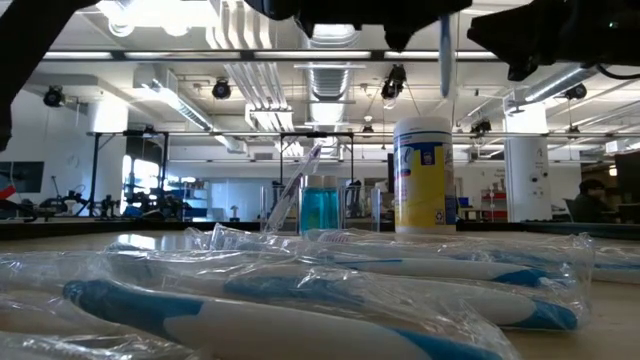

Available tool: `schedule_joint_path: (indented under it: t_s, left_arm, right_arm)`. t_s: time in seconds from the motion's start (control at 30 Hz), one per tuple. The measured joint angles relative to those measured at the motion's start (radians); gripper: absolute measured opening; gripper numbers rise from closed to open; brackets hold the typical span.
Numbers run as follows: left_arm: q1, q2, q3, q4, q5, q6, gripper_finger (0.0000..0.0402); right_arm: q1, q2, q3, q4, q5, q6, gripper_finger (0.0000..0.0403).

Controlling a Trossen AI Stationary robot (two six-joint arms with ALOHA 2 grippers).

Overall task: Pick & Place toothbrushing station
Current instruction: Put the blue toothbrush into the left section of the transparent organizer

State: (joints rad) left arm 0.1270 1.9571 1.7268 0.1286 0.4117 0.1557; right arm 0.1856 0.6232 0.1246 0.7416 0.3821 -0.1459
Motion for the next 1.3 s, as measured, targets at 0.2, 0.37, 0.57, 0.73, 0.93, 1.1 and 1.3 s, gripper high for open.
schedule_joint_path:
  t_s: [0.2, 0.37, 0.57, 0.73, 0.93, 1.1, 1.3]
  left_arm:
    - [0.000, -0.157, -0.124, -0.022, -0.029, 0.034, 0.0018]
    - [0.000, -0.358, -0.353, 0.052, -0.093, 0.047, 0.0018]
    - [0.016, -0.611, -0.611, 0.067, -0.096, -0.020, 0.0018]
    - [0.015, -0.808, -0.794, 0.064, -0.118, -0.036, 0.0018]
    - [0.016, -1.011, -1.008, 0.098, -0.250, -0.072, 0.0018]
    - [0.022, -1.124, -1.166, 0.137, -0.320, -0.098, 0.0018]
    - [0.048, -1.230, -1.366, 0.337, -0.325, -0.102, 0.0018]
  right_arm:
    - [0.000, -0.021, 0.000, -0.005, 0.003, 0.012, 0.0164]
    - [0.000, -0.020, 0.000, -0.006, 0.003, 0.014, 0.0168]
    - [0.000, -0.019, 0.000, -0.007, 0.003, 0.016, 0.0161]
    - [0.000, -0.019, 0.000, -0.007, 0.003, 0.016, 0.0154]
    - [0.000, -0.019, -0.001, -0.008, 0.003, 0.023, 0.0147]
    - [0.000, -0.019, -0.001, -0.012, 0.003, 0.015, 0.0141]
    - [0.000, -0.019, -0.001, -0.021, 0.003, 0.013, 0.0134]
